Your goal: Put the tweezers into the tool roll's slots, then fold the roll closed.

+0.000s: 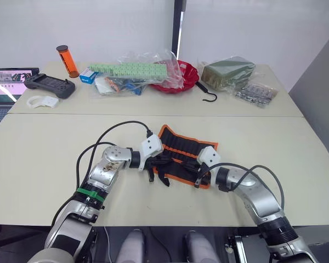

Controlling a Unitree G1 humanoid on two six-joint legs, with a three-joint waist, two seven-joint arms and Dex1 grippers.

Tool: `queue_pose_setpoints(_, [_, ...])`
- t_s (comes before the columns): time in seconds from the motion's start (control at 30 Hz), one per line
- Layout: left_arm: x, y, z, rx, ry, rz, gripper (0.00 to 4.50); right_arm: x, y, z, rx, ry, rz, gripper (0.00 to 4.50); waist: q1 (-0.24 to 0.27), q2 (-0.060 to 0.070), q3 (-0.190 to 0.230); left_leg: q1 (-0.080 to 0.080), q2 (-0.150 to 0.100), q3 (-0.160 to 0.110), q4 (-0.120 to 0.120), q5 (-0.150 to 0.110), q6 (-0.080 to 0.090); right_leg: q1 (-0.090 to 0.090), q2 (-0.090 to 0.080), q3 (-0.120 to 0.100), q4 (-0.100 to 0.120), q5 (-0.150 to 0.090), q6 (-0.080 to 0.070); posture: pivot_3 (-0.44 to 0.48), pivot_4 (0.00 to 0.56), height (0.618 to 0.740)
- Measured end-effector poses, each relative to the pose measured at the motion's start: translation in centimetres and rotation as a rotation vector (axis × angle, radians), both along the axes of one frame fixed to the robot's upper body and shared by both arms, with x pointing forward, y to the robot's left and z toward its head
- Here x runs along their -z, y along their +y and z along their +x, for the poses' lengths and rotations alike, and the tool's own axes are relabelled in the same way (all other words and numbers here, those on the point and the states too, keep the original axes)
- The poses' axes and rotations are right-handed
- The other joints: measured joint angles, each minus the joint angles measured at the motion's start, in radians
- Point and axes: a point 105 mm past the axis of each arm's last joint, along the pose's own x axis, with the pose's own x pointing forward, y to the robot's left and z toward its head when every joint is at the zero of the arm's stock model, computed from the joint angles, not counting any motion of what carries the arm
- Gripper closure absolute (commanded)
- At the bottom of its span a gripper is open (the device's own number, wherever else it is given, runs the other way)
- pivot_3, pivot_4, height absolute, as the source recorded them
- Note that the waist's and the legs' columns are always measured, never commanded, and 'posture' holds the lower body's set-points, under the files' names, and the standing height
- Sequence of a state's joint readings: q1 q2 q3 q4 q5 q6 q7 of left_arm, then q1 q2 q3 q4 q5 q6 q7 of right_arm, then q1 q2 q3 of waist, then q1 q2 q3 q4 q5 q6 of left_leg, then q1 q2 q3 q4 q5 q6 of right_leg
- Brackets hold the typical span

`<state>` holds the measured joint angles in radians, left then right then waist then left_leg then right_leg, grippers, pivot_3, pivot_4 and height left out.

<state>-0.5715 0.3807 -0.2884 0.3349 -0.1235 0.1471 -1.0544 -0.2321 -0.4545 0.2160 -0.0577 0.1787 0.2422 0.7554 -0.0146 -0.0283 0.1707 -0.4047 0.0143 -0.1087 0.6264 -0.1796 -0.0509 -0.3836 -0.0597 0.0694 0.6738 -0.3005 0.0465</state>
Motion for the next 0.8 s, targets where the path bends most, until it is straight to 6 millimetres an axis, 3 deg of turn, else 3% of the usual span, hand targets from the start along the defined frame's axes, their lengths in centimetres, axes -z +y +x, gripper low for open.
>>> queue_pose_setpoints(0.23, [0.8,1.0,0.0,-0.044,-0.011,-0.031,4.44,0.8,-2.3,-1.1,0.022,-0.015,0.002,4.5,-0.001,0.0,-0.001,0.014,0.0,0.0,-0.002,-0.001,0.001,0.016,0.0,0.0,-0.005,-0.003,0.005,0.0,0.15,0.74])
queue_pose_setpoints(0.53, [0.5,1.9,-0.3,-0.083,0.012,-0.085,4.44,1.0,-4.8,-2.4,0.035,0.011,0.04,4.5,-0.004,0.001,-0.001,0.014,0.001,0.0,-0.003,-0.001,0.001,0.017,0.0,0.0,-0.007,-0.003,0.006,0.0,0.15,0.74])
queue_pose_setpoints(0.67, [-0.8,2.3,-0.6,-0.102,0.024,-0.118,4.44,-0.1,-5.1,-2.6,0.024,0.037,0.073,4.5,-0.004,0.001,0.0,0.01,0.001,0.0,-0.002,-0.001,0.001,0.013,0.0,0.0,-0.007,-0.003,0.005,0.0,0.15,0.74])
queue_pose_setpoints(0.8, [-3.9,1.9,-1.3,-0.09,-0.002,-0.164,4.44,-3.5,-3.7,-2.6,-0.043,0.0,0.12,4.5,-0.004,0.002,0.0,0.006,0.001,-0.001,-0.002,-0.001,0.002,0.011,0.0,0.0,-0.009,0.0,0.002,0.0,0.15,0.74])
